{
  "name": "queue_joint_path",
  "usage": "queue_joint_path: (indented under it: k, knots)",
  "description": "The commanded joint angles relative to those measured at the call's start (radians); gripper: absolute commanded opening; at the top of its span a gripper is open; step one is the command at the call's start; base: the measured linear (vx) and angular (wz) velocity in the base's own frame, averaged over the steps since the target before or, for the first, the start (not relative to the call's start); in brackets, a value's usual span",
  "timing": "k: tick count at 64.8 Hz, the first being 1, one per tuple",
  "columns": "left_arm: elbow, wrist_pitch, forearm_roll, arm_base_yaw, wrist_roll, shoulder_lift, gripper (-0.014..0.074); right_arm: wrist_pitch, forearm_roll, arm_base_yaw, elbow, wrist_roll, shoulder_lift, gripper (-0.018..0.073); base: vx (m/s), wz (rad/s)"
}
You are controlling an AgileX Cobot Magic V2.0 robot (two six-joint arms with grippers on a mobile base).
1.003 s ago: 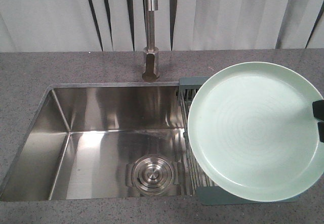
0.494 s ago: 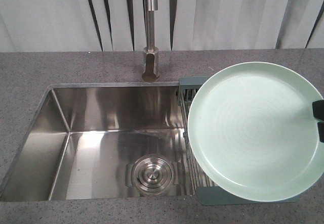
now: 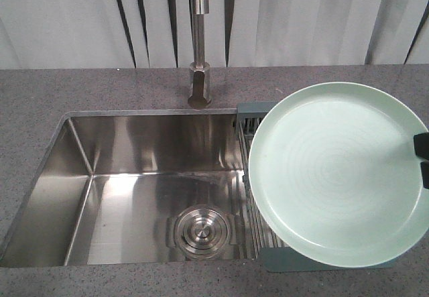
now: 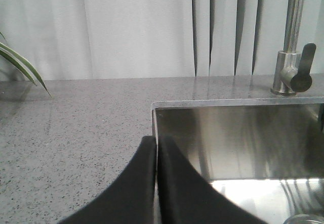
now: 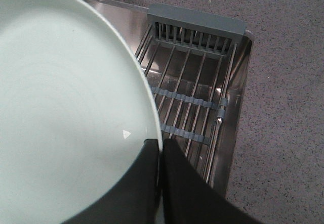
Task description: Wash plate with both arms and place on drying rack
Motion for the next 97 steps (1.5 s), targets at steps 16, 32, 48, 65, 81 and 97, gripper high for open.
queue_joint_path:
  k: [16,32,48,65,81,97]
  knots:
    - [0.022,-0.068,-0.008,-0.007,-0.003,-0.015,-0.0006,-0.065,0.012,-0.005,-0.028,0.0,-0.006,-0.0006,0.0,0.0]
    - [0.022,-0.068,-0.008,-0.007,-0.003,-0.015,-0.0006,-0.065,0.012,-0.005,-0.028,0.0,-0.006,-0.0006,0.0,0.0]
    - [0.022,-0.068,-0.008,-0.007,-0.003,-0.015,-0.0006,-0.065,0.012,-0.005,-0.028,0.0,-0.006,-0.0006,0.0,0.0]
    - [0.022,-0.074,-0.012,-0.007,-0.032,-0.015,-0.0006,-0.065,0.012,-0.005,-0.028,0.0,-0.006,-0.0006,0.0,0.0]
    - [0.022,-0.143,-0.099,-0.007,-0.274,-0.015,-0.0006,-0.064,0.012,-0.005,-0.028,0.0,-0.006,-0.0006,0.0,0.0]
    - [0.022,-0.257,-0.114,-0.007,-0.385,-0.015,-0.0006,-0.064,0.012,-0.005,-0.028,0.0,-0.006,-0.0006,0.0,0.0]
